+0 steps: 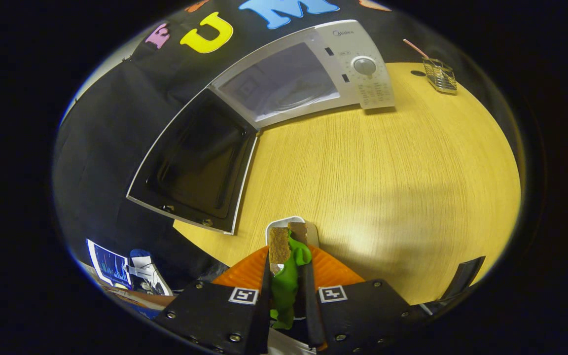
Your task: Open the microwave, put the food inside, and close the microwave door.
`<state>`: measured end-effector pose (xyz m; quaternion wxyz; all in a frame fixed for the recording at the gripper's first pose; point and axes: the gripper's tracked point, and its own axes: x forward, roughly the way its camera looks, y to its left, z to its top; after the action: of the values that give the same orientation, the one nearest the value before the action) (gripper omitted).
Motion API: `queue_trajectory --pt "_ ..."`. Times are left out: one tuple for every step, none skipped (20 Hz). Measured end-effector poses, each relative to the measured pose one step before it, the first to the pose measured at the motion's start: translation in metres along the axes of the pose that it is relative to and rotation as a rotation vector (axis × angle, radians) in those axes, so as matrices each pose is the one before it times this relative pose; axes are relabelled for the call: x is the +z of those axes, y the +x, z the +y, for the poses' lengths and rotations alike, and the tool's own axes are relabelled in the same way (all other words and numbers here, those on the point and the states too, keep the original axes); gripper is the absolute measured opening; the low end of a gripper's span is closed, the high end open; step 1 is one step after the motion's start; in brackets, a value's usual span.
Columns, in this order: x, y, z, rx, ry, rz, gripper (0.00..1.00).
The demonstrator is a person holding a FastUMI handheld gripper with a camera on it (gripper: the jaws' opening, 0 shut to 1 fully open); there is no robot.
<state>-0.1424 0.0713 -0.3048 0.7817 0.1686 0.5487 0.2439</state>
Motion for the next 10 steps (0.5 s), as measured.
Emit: queue_trajectory --pt "0.00347 -0.00291 0.00307 0.00320 0.00517 -0.00934 0.30" --pt "0.00483 -0.00335 0.00387 0.00726 0.01285 -0.01779 0.30" --pt "0.00557 -0.00401 0.00437 0.00820 0.01524 -0.01852 0.30" --pt "0.00657 -0.00377 0.00551 0.01162 0.01671 -0.02028 0.30" --pt "0.00767 -0.00203 0.00567 0.01175 0.01865 -0.02572 0.30" --pt "0.00707 -0.00241 0.00657 0.01099 0.01619 -0.02587 0.30" --pt "0.00806 -0.00038 0.00540 0.00915 0.01521 -0.02705 0.30" --pt "0.00857 0.00011 0.00625 0.00771 0.01606 -0.02960 0.30" --pt "0.00901 0.00096 0.00474 0.00110 0.01311 -0.03367 0.30" --pt "0.00823 0.00319 0.00253 -0.00510 0.00979 -0.03348 0.30"
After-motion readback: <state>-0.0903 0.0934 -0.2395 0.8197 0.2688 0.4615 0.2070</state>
